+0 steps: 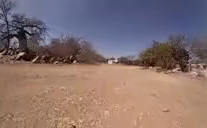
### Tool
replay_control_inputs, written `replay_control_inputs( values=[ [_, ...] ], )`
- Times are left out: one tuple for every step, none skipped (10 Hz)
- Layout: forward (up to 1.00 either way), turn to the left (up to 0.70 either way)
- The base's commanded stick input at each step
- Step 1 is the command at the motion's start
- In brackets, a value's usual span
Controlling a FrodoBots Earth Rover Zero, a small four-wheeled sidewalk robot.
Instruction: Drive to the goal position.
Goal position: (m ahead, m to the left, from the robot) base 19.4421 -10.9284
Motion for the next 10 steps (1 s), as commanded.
replay_control_inputs(
  values=[
    [1.00, -0.27],
    [1.00, -0.27],
    [1.00, -0.27],
    [1.00, -0.27],
    [1.00, -0.27],
    [1.00, -0.27],
    [1.00, -0.25],
    [1.00, -0.13],
    [1.00, -0.01],
    [1.00, 0.00]
  ],
)
